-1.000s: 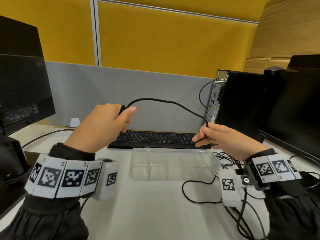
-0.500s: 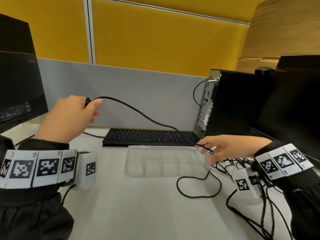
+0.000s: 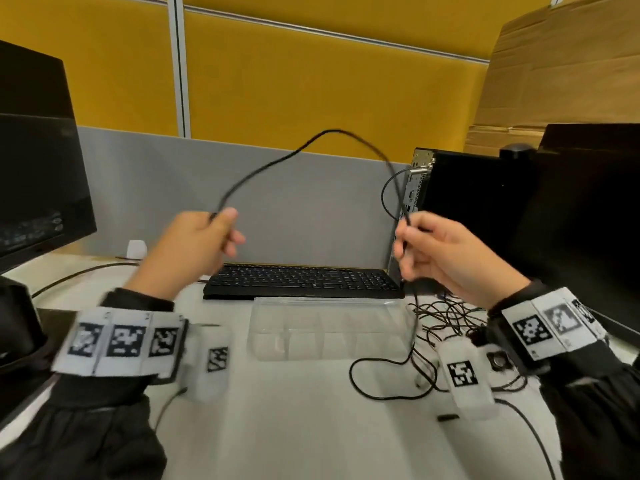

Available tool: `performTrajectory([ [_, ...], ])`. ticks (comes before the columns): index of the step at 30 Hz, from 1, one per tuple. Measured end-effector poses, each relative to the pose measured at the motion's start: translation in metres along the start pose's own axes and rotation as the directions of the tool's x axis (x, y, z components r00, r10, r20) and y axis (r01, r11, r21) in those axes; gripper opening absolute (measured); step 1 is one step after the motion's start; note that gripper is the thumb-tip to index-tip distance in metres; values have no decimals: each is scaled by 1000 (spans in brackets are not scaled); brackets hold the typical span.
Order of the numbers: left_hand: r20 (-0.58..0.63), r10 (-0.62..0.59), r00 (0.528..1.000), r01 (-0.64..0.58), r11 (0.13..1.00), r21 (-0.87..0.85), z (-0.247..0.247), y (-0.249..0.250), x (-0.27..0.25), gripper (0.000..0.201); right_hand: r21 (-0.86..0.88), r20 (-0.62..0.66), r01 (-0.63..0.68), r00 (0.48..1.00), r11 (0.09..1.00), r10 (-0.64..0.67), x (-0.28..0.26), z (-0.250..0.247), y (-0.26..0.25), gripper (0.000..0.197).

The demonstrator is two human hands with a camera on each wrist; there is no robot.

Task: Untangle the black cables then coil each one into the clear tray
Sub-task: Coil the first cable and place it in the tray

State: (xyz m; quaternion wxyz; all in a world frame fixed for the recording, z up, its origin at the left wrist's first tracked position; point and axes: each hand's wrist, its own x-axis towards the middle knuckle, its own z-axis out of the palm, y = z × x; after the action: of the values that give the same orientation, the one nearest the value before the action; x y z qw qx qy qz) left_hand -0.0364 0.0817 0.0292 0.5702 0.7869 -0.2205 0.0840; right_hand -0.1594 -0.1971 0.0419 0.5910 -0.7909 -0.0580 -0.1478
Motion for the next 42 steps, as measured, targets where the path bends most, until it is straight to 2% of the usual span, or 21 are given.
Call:
performTrajectory([
  [2, 189, 27, 982, -1, 991, -137, 37, 7, -10, 38, 264, -9, 107, 994, 959, -108, 7, 7, -15, 13],
  [5, 420, 83, 904, 7, 978, -209, 82, 10, -29, 31, 513, -21, 185, 979, 838, -203, 14, 24, -30, 16],
  [7, 447, 103, 889, -16, 981, -195, 99, 10, -38, 25, 595, -24, 194, 974, 780, -224, 16, 36, -34, 18],
  [9, 415, 131, 900, -89, 989, -119, 104, 7, -38, 29, 652, -10, 181, 973, 736, -230, 16, 43, -36, 19],
  [10, 399, 155, 904, -143, 988, -61, 103, 4, -36, 34, 657, 2, 172, 973, 734, -229, 15, 44, -36, 18],
  [12, 359, 179, 916, -204, 978, 34, 93, -2, -30, 34, 578, 19, 173, 974, 798, -225, 12, 39, -38, 14],
  [15, 262, 153, 953, -206, 960, 188, 68, -11, -14, 37, 307, 2, 143, 989, 941, -151, 2, 19, -44, 10],
  [18, 204, 119, 972, -194, 897, 398, 45, -17, -2, 40, 159, -165, 103, 983, 982, -76, -7, -11, -51, 16],
  [21, 162, 65, 985, -140, 849, 509, 24, -21, 1, 36, 24, -417, 108, 905, 994, -88, -13, -44, -57, 22],
  [25, 128, 55, 990, -116, 833, 541, 15, -17, 0, 39, -87, -587, 150, 791, 985, -173, -22, -70, -59, 25],
  [28, 191, 95, 977, -178, 857, 483, 24, -7, -7, 28, -331, -695, 122, 639, 936, -329, -21, -88, -60, 25],
  [30, 240, 117, 964, -213, 879, 427, 32, 0, -13, 20, -625, -697, -9, 457, 781, -552, -19, -117, -60, 21],
  [32, 282, 145, 949, -245, 899, 363, 36, 6, -17, 34, -803, -596, -293, 383, 519, -706, -16, -188, -50, 30],
  [33, 298, 155, 942, -257, 905, 339, 37, 8, -19, 45, -815, -562, -419, 407, 400, -720, -11, -220, -40, 42],
  [35, 319, 167, 933, -262, 923, 283, 34, 13, -21, 58, -788, -574, -527, 444, 317, -689, -8, -227, -34, 53],
  [36, 324, 162, 932, -246, 939, 239, 31, 16, -22, 58, -796, -572, -544, 535, 265, -621, -16, -207, -40, 46],
  [37, 325, 152, 933, -221, 957, 187, 29, 17, -23, 57, -807, -569, -536, 593, 247, -570, -21, -178, -45, 36],
  [38, 322, 138, 937, -193, 970, 145, 27, 19, -23, 55, -809, -586, -518, 675, 278, -448, -24, -155, -42, 31],
  [39, 314, 128, 941, -172, 978, 118, 26, 18, -22, 52, -810, -582, -503, 753, 301, -308, -28, -137, -39, 39],
  [40, 313, 119, 942, -157, 983, 100, 26, 18, -23, 50, -825, -548, -473, 805, 309, -229, -34, -110, -43, 52],
  [42, 325, 105, 940, -133, 989, 66, 31, 18, -23, 45, -900, -329, -241, 922, 363, -204, -35, -59, -44, 71],
])
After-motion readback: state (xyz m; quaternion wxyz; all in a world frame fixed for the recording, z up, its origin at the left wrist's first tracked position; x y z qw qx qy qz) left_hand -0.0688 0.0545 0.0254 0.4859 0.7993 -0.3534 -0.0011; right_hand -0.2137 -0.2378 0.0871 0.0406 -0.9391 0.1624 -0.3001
